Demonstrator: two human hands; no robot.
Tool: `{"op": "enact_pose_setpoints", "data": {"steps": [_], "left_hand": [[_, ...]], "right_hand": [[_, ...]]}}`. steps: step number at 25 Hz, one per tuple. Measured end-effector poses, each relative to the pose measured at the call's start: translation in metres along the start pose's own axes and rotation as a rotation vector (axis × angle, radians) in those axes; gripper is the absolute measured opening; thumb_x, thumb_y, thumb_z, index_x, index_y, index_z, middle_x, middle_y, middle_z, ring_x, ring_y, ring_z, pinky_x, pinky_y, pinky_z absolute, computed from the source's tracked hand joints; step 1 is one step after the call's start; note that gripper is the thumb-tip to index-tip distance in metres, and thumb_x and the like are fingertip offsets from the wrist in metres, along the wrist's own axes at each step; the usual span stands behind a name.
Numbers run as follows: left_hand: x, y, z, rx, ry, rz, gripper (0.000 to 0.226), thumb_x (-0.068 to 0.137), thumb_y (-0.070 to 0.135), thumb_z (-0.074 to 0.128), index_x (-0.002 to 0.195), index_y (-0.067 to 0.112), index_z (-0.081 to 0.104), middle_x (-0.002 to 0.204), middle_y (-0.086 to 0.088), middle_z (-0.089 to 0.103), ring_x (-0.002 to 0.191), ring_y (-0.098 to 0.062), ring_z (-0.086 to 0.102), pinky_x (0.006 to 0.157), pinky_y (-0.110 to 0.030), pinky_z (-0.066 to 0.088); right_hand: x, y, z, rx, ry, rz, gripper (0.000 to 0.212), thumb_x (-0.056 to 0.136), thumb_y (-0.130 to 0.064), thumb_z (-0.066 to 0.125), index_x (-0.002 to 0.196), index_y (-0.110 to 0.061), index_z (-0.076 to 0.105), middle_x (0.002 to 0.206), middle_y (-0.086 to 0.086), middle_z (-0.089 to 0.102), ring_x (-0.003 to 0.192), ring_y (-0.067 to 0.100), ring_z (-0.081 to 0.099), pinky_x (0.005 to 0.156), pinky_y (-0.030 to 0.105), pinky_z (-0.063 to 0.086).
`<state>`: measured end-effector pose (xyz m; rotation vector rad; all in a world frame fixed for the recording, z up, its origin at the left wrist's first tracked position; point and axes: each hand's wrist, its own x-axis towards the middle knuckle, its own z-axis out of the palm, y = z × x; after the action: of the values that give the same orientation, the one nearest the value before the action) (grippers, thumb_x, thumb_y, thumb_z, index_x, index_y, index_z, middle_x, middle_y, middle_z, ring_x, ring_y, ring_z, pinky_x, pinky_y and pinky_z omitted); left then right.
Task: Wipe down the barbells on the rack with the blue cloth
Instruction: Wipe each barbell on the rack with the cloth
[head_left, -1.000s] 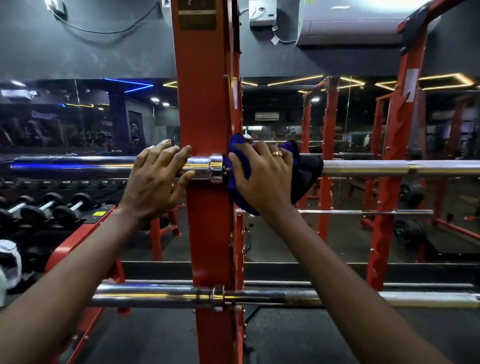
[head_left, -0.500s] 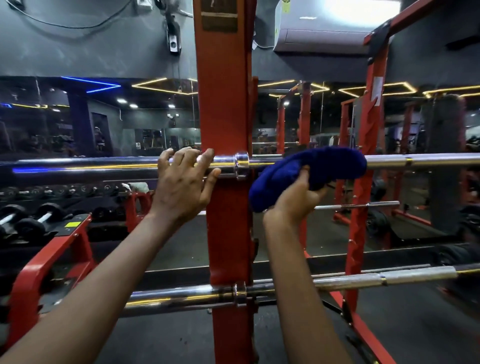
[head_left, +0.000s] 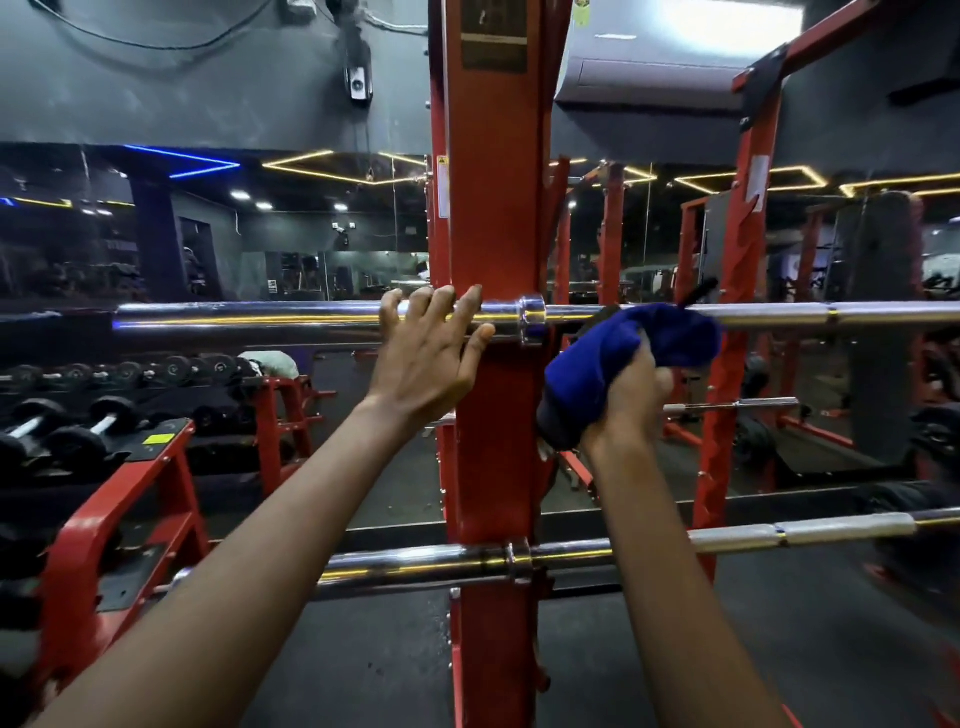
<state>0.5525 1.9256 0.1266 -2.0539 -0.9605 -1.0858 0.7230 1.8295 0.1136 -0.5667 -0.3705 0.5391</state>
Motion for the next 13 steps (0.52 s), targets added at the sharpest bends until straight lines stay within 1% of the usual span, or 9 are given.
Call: {"op": "enact_pose_setpoints", "data": {"steps": [1, 2, 4, 5, 7, 9, 10, 11, 13], "left_hand": [[-0.001, -0.001, -0.005, -0.044, -0.022, -0.005, 0.06, 0.105, 0.051, 0.025, 0.154, 0.02, 0.037, 0.147, -0.006, 0.049, 0.138, -0.025, 0.041, 0.117, -0.053, 0.018], [-0.003, -0.004, -0.011, -0.095, -0.023, -0.013, 0.062, 0.105, 0.052, 0.024, 0.157, 0.02, 0.032, 0.154, -0.008, 0.043, 0.145, -0.024, 0.035, 0.12, -0.052, 0.014], [-0.009, -0.02, -0.026, -0.141, 0.034, -0.033, 0.063, 0.104, 0.048, 0.024, 0.159, 0.019, 0.027, 0.16, -0.008, 0.036, 0.151, -0.023, 0.026, 0.123, -0.049, 0.009], [-0.013, -0.034, -0.034, -0.127, 0.062, -0.047, 0.062, 0.103, 0.046, 0.025, 0.159, 0.018, 0.029, 0.16, -0.008, 0.036, 0.152, -0.023, 0.024, 0.123, -0.048, 0.009], [-0.018, -0.07, -0.048, -0.074, 0.063, -0.098, 0.061, 0.102, 0.042, 0.025, 0.156, 0.015, 0.034, 0.159, -0.011, 0.037, 0.151, -0.025, 0.025, 0.123, -0.045, 0.01], [-0.021, -0.108, -0.056, -0.005, 0.025, -0.155, 0.061, 0.101, 0.041, 0.023, 0.153, 0.014, 0.039, 0.157, -0.014, 0.04, 0.15, -0.027, 0.026, 0.122, -0.045, 0.011], [-0.022, -0.125, -0.057, 0.03, 0.009, -0.179, 0.061, 0.101, 0.042, 0.022, 0.152, 0.015, 0.043, 0.157, -0.014, 0.042, 0.15, -0.028, 0.027, 0.121, -0.046, 0.012], [-0.025, -0.142, -0.056, 0.062, -0.007, -0.199, 0.062, 0.102, 0.044, 0.02, 0.15, 0.016, 0.046, 0.156, -0.014, 0.044, 0.15, -0.028, 0.028, 0.121, -0.047, 0.012], [-0.03, -0.166, -0.053, 0.095, -0.033, -0.215, 0.065, 0.103, 0.048, 0.015, 0.145, 0.017, 0.053, 0.152, -0.013, 0.05, 0.149, -0.029, 0.032, 0.12, -0.047, 0.015]], "right_hand": [[-0.016, -0.002, 0.002, -0.098, 0.002, -0.125, 0.021, 0.102, -0.025, 0.06, 0.121, -0.02, 0.055, 0.107, -0.006, 0.07, 0.093, 0.01, 0.071, 0.089, 0.029, 0.058], [-0.035, -0.007, 0.002, -0.145, -0.056, -0.267, 0.034, 0.102, -0.023, 0.061, 0.134, -0.023, 0.048, 0.118, -0.01, 0.065, 0.103, 0.004, 0.068, 0.098, 0.024, 0.054], [-0.047, -0.014, 0.011, -0.224, -0.218, -0.508, 0.051, 0.099, -0.015, 0.065, 0.14, -0.022, 0.037, 0.128, -0.013, 0.056, 0.109, -0.007, 0.063, 0.098, 0.019, 0.053], [-0.044, -0.016, 0.016, -0.276, -0.267, -0.603, 0.055, 0.096, -0.012, 0.069, 0.14, -0.016, 0.037, 0.131, -0.009, 0.054, 0.112, -0.006, 0.062, 0.095, 0.016, 0.052], [-0.031, -0.009, 0.039, -0.473, -0.362, -0.812, 0.062, 0.09, -0.013, 0.074, 0.141, -0.004, 0.041, 0.138, 0.005, 0.052, 0.122, 0.005, 0.059, 0.099, 0.016, 0.049], [-0.018, 0.012, 0.059, -0.821, -0.516, -1.03, 0.051, 0.089, -0.018, 0.071, 0.133, -0.002, 0.052, 0.131, 0.014, 0.057, 0.117, 0.017, 0.059, 0.103, 0.024, 0.048], [-0.014, 0.021, 0.069, -1.016, -0.538, -1.107, 0.041, 0.091, -0.021, 0.066, 0.127, -0.004, 0.058, 0.123, 0.014, 0.062, 0.109, 0.023, 0.063, 0.102, 0.031, 0.048], [-0.011, 0.028, 0.078, -1.178, -0.505, -1.155, 0.035, 0.091, -0.027, 0.06, 0.119, -0.008, 0.063, 0.114, 0.012, 0.066, 0.101, 0.028, 0.065, 0.1, 0.038, 0.048], [-0.012, 0.032, 0.093, -1.411, -0.378, -1.094, 0.036, 0.089, -0.037, 0.051, 0.109, -0.01, 0.065, 0.103, 0.012, 0.069, 0.092, 0.036, 0.066, 0.093, 0.045, 0.046]]}}
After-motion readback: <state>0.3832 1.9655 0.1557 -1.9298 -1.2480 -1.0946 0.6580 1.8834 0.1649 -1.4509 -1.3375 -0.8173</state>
